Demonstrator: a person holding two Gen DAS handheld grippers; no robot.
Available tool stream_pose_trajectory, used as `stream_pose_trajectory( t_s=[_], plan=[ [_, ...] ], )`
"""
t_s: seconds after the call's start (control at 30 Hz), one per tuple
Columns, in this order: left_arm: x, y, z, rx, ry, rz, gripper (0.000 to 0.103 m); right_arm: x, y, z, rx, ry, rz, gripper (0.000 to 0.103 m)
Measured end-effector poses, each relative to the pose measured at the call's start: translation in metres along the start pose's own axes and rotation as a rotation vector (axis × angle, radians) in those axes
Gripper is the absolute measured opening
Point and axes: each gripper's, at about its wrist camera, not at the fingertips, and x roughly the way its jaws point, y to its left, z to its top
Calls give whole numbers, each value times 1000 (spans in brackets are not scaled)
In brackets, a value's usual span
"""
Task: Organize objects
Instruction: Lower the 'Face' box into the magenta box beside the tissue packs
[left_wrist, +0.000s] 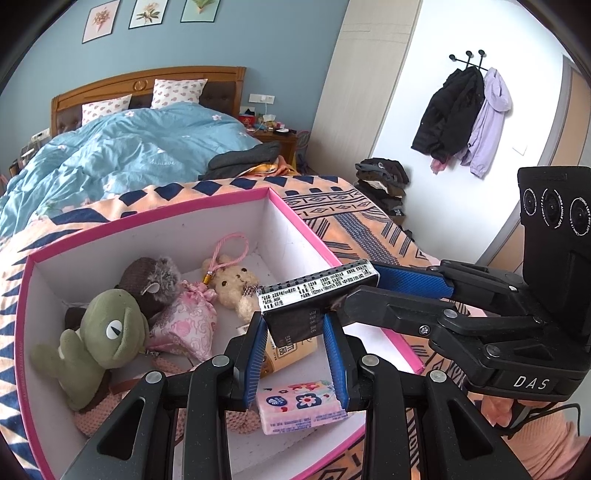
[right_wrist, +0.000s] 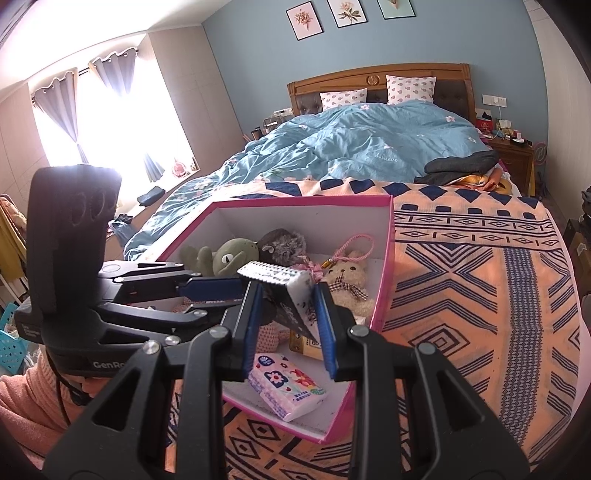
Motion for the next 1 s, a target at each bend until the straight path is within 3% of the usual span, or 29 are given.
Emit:
stream_pose_trajectory(
  t_s=[1.0],
  plan=[
    [5,7,3,-4,11,13,30,13,-9,4,12,19,-13,32]
  ],
)
